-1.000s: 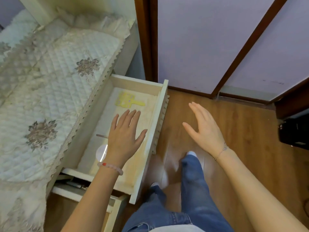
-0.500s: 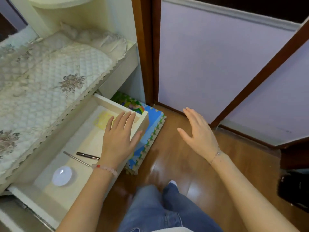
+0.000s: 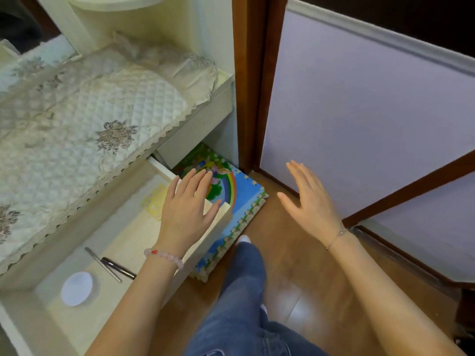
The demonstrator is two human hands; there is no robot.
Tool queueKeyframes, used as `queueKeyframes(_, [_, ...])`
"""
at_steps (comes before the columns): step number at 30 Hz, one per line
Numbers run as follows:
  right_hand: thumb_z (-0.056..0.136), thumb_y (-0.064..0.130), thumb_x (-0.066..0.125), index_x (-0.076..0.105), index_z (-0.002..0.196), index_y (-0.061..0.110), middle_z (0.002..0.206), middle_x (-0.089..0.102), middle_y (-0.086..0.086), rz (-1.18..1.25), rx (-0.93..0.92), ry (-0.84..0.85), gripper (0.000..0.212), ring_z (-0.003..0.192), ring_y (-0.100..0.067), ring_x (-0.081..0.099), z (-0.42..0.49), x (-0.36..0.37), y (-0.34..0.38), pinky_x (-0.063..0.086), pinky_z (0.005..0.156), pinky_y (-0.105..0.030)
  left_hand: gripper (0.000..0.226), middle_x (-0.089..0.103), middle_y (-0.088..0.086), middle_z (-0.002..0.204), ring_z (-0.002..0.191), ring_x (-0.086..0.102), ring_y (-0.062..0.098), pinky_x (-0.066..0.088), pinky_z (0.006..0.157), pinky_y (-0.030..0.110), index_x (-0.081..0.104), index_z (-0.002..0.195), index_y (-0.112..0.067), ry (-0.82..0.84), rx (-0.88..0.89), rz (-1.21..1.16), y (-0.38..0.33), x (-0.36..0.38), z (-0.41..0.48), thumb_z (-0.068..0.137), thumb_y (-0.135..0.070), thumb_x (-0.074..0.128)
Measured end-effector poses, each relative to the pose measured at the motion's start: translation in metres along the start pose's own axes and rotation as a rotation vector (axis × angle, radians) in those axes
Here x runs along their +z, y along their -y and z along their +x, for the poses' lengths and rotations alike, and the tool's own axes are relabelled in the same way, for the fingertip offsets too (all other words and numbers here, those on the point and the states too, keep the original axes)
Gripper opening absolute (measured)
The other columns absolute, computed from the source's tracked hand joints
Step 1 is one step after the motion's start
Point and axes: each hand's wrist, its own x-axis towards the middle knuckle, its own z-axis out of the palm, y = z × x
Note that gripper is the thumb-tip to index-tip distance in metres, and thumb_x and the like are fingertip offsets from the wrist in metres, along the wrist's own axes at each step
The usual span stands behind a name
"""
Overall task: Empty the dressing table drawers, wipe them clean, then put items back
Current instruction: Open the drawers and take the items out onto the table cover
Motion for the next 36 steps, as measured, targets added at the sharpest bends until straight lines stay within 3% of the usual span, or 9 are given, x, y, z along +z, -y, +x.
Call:
queueKeyframes(13, [0.094,0.041,0.045,0.021,0.147,0.022,0.154,0.021,0.005,-0.001,-0.148,0.204,0.061,0.143,-0.011,0.014,0.169,0.033,-0.005,0.017,0.118,-0.038,0.061,0.053,0.007,0.135,0.130,0.043,0.026,0.029,0.111,0.045,0.046,0.135,-0.010,0.037,-0.194,-0.013,0.056,0.029,0.110,0.091,-0.050,0.034])
queueKeyframes(21, [0.089,0.048,0.038,0.030,0.144,0.016,0.150,0.032,0.000,0.074,-0.291,0.270,0.064,0.140,-0.014,0.024,0.245,0.063,0.001,0.023,0.116,-0.040,0.062,0.051,0.008,0.136,0.131,0.042,0.027,0.025,0.111,0.043,0.044,0.137,-0.010,0.067,-0.364,0.015,0.088,0.039,0.145,0.091,-0.050,0.033])
queueKeyframes(26, [0.093,0.035,0.050,0.027,0.145,0.014,0.151,0.029,-0.002,0.148,-0.283,0.396,0.061,0.140,-0.016,0.023,0.281,0.096,-0.004,0.024,0.115,-0.034,0.062,0.048,0.009,0.139,0.133,0.038,0.028,0.024,0.111,0.044,0.041,0.139,-0.011,0.066,-0.442,-0.035,0.108,0.058,0.177,0.091,-0.050,0.033])
queueKeyframes(30, [0.093,0.030,0.051,0.027,0.145,0.018,0.151,0.028,0.001,0.398,-0.078,0.481,0.058,0.139,-0.015,0.025,0.300,0.132,-0.004,0.027,0.113,-0.032,0.062,0.046,0.010,0.141,0.133,0.037,0.030,0.025,0.111,0.045,0.042,0.139,-0.011,0.037,-0.434,-0.049,0.124,0.076,0.202,0.091,-0.048,0.034])
queueKeyframes(33, [0.095,0.029,0.050,0.035,0.141,0.022,0.149,0.032,0.002,0.820,0.296,0.619,0.049,0.135,-0.013,0.031,0.317,0.164,0.001,0.031,0.106,-0.028,0.062,0.041,0.008,0.145,0.136,0.033,0.028,0.019,0.113,0.043,0.038,0.142,-0.013,0.073,-0.368,-0.036,0.136,0.090,0.215,0.091,-0.048,0.034])
queueKeyframes(36, [0.098,0.034,0.041,0.037,0.140,0.018,0.147,0.038,-0.002,1.221,0.683,0.720,0.045,0.133,-0.017,0.037,0.336,0.196,0.007,0.033,0.106,-0.037,0.063,0.036,0.005,0.149,0.139,0.028,0.025,0.017,0.114,0.043,0.033,0.145,-0.016,0.126,-0.299,-0.034,0.146,0.102,0.221,0.090,-0.049,0.033])
